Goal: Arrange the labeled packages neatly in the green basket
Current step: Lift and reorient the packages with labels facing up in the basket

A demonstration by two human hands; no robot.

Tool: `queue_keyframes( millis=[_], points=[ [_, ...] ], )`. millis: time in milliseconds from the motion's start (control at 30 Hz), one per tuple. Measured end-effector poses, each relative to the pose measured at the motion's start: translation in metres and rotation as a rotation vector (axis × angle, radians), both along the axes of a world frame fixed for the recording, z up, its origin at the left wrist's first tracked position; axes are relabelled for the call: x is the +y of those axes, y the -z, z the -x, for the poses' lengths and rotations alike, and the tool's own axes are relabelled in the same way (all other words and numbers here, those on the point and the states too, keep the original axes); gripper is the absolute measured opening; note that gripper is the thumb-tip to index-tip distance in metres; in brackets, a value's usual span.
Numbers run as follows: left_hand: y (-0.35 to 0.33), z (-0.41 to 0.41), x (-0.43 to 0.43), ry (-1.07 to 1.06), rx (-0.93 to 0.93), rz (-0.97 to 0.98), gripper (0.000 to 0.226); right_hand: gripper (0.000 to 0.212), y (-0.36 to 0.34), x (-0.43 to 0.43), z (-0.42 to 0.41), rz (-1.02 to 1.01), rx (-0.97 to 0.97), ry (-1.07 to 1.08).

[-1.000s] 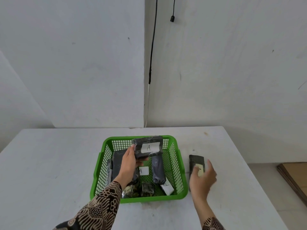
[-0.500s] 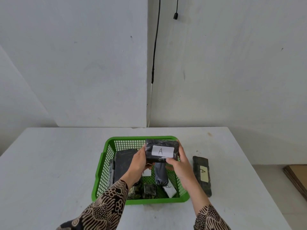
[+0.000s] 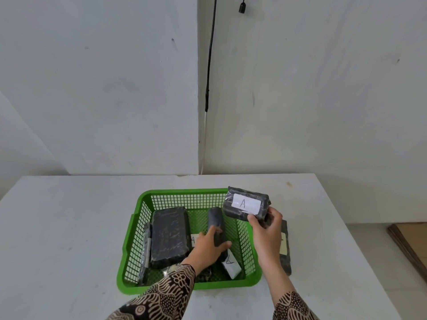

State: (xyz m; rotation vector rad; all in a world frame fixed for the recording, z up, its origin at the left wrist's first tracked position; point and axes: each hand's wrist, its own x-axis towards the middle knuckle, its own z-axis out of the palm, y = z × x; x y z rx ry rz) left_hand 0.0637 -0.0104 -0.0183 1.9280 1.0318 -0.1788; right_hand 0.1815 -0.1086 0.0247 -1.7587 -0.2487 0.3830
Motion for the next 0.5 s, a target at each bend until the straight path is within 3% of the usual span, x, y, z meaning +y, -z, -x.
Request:
queue_keyframes(
  millis=[67,200,367,500],
  points=[
    [0.0,0.001,0.001,-0.059,-0.019,-0.045,0.061,0.044,0.002,0.004,0.003,0.001,-0.026,0.003],
    [0.0,0.006,0.009,-0.099,-0.113,0.008,0.049,0.047,0.003,0.012,0.009,0.023,-0.036,0.009],
    [-0.011,0.007,0.014,-0.455,-0.349,0.093,0.02,0.052,-0.001,0.022,0.017,0.022,-0.079,0.014],
    [-0.019,0.016,0.017,-0.623,-0.504,0.006,0.021,0.044,-0.003,0.028,0.022,0.03,-0.211,0.019]
  ],
)
